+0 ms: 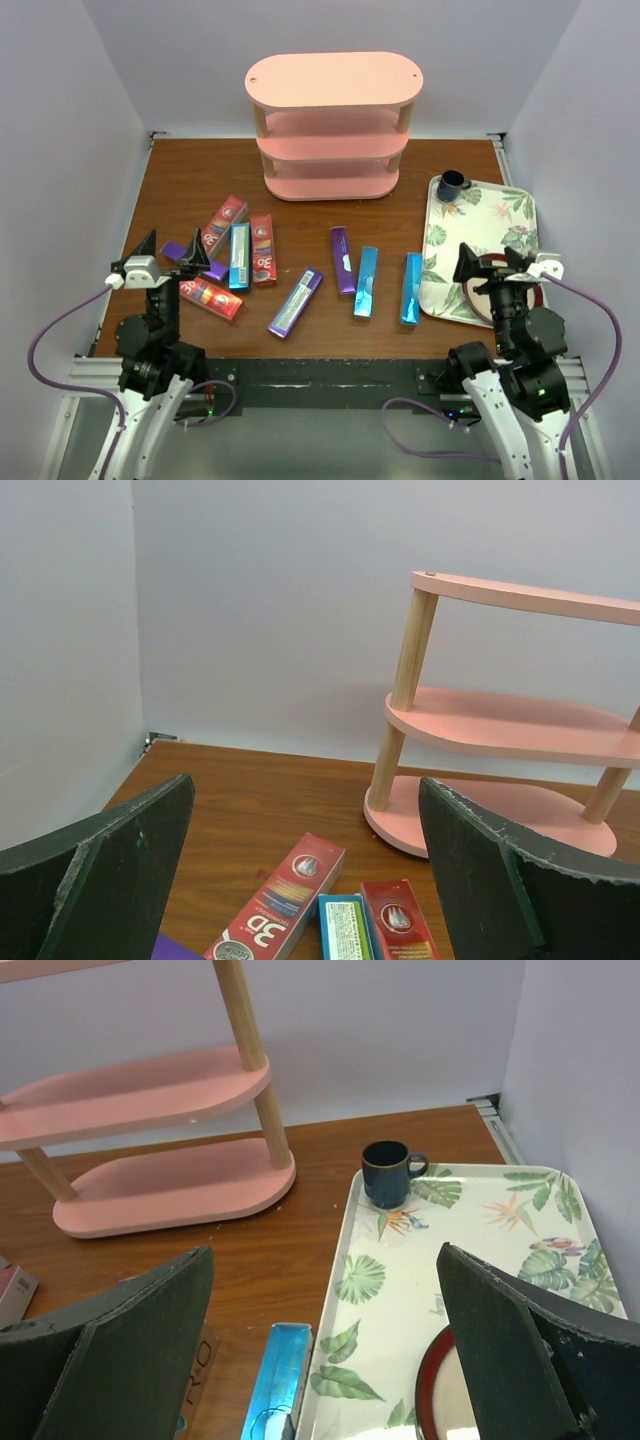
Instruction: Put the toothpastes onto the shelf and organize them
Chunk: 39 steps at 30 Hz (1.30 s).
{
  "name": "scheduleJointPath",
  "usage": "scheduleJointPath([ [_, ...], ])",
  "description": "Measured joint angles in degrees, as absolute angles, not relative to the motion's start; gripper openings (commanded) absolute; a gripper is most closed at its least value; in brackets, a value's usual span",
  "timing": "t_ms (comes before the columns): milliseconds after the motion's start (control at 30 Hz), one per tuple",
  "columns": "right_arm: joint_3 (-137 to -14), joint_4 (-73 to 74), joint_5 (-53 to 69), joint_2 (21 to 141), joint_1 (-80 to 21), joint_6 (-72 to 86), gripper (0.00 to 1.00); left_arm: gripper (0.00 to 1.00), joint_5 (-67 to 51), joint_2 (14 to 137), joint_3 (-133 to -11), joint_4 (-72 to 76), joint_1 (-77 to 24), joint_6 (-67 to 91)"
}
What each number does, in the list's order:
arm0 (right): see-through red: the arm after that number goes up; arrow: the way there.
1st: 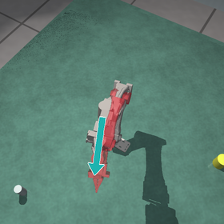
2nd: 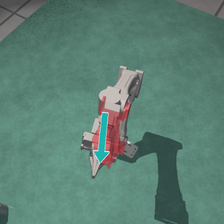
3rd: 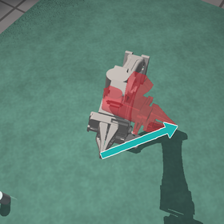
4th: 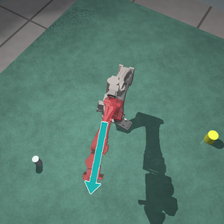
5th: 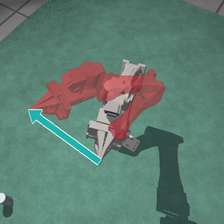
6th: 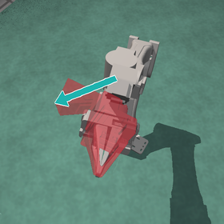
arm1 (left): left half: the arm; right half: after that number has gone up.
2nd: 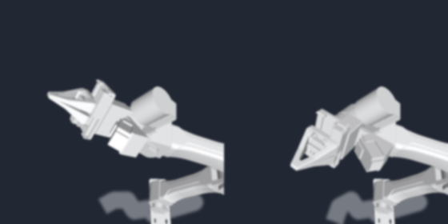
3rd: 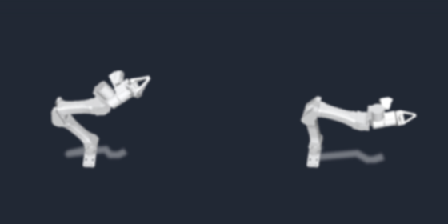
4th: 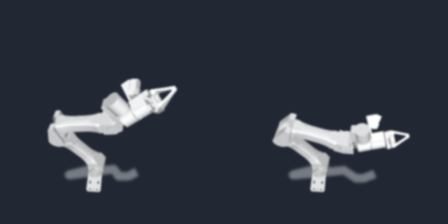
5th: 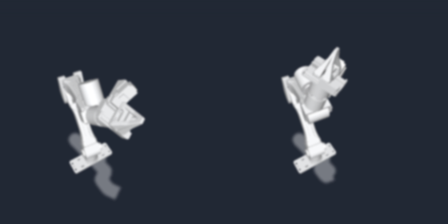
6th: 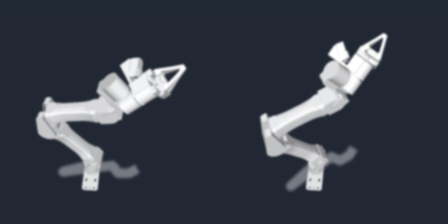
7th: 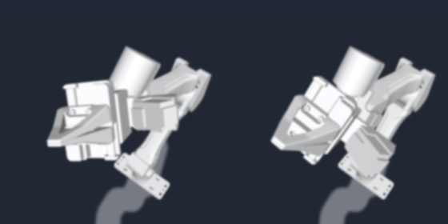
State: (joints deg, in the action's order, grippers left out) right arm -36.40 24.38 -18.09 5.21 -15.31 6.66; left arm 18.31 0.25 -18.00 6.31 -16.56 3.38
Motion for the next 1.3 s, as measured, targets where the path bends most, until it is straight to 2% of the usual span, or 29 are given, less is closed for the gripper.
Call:
scheduleJointPath([
  [333,-38.37,26.61,-16.56,6.81,-15.29,10.96,0.99,1.0,18.92,0.25,-18.61,5.3,-16.53,3.86],
  [900,-50.39,45.98,-9.98,25.82,-15.29,25.12,0.99,1.0,18.11,0.23,-26.26,-8.6,-16.56,11.62],
  [1100,-50.06,53.56,-6.63,33.65,-15.25,27.2,0.99,1.0,16.21,0.23,-26.59,-12.97,-16.56,14.15],
  [1300,-45.84,54.02,-2.33,36.01,-15.27,29.65,0.99,1.0,14.85,0.23,-26.59,-14.87,-16.82,15.49],
])
